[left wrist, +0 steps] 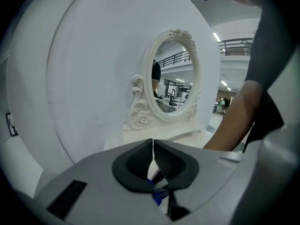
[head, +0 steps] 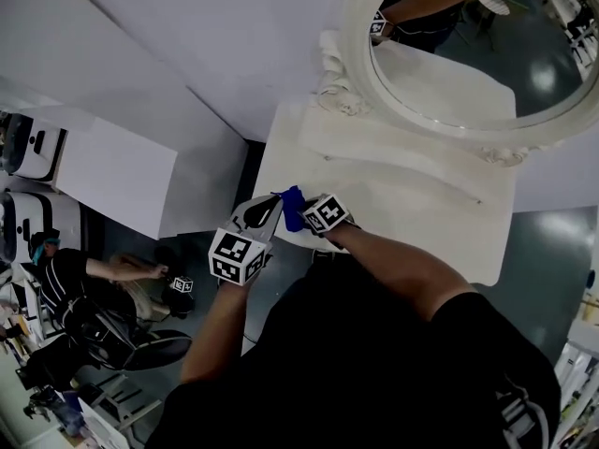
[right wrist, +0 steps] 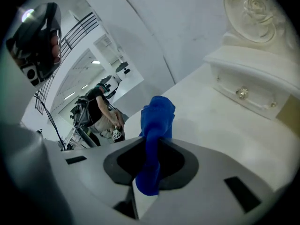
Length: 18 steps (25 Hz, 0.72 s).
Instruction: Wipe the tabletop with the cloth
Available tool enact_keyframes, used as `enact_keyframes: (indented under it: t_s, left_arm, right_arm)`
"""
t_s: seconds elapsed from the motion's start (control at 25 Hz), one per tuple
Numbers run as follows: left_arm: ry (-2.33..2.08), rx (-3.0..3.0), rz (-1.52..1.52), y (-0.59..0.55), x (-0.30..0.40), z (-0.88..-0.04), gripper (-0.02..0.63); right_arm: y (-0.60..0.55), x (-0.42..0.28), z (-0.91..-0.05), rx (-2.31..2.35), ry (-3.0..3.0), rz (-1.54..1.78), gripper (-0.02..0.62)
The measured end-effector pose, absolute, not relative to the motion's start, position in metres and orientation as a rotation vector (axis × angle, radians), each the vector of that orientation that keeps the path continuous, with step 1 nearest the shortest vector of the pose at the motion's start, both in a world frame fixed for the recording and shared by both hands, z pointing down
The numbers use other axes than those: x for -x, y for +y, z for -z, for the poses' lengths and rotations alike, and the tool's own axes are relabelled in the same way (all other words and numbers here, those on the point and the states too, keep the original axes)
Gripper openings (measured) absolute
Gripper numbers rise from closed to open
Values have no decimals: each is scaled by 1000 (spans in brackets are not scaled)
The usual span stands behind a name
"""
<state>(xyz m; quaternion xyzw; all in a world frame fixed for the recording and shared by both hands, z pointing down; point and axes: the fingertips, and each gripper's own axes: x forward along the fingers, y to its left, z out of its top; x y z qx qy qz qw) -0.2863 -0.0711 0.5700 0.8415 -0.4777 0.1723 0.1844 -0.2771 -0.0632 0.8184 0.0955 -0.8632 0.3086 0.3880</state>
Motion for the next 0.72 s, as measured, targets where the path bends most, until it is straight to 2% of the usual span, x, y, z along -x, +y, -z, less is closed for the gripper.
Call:
enact_keyframes:
  t_s: [0.36, 0.72]
  left_arm:
    - [-1355, -2356, -508, -67, 309, -575, 12]
    - [-1273, -2427, -515, -85, 276, -573, 12]
  right_arm:
    - [-51, 275, -849, -215, -2149, -778, 60]
    - [-58, 220, -852, -307, -2126, -797, 60]
